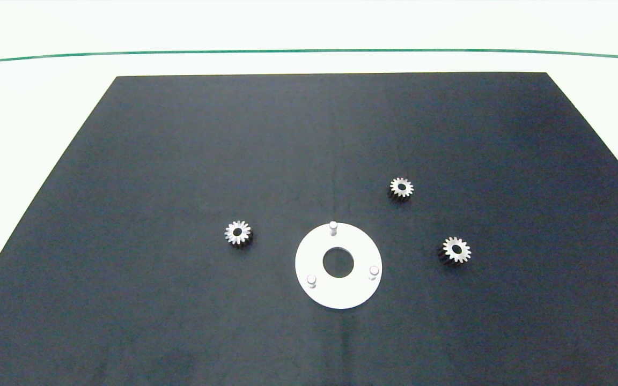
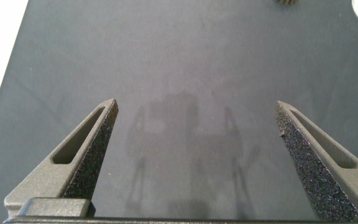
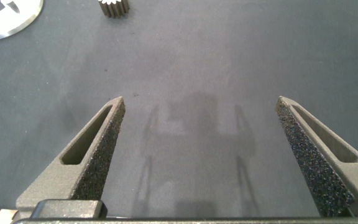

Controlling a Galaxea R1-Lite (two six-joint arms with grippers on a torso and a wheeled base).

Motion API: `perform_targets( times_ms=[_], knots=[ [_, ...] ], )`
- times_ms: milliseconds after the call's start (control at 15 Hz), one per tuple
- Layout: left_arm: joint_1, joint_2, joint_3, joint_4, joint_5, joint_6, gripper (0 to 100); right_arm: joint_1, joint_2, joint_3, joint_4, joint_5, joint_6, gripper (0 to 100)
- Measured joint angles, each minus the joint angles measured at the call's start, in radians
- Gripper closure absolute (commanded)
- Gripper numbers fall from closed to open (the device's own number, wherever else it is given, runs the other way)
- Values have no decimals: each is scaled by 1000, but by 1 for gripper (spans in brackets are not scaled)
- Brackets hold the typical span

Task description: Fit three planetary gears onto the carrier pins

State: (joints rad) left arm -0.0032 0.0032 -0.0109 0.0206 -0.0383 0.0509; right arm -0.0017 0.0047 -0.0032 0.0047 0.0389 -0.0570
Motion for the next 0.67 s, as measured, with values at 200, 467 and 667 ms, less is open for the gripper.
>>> perform_targets(
  times_ms=[200,467,667],
  knots=[
    [-4,33,-106,128,-1,12,0,-3,14,-21,48,-7,-9,0],
    [-12,207,-360,320,-1,36,0,40,100,-166,177,-7,-31,0],
    [-11,459,-585,352,6,100,0,76,251,-286,191,-1,-37,0]
  ],
)
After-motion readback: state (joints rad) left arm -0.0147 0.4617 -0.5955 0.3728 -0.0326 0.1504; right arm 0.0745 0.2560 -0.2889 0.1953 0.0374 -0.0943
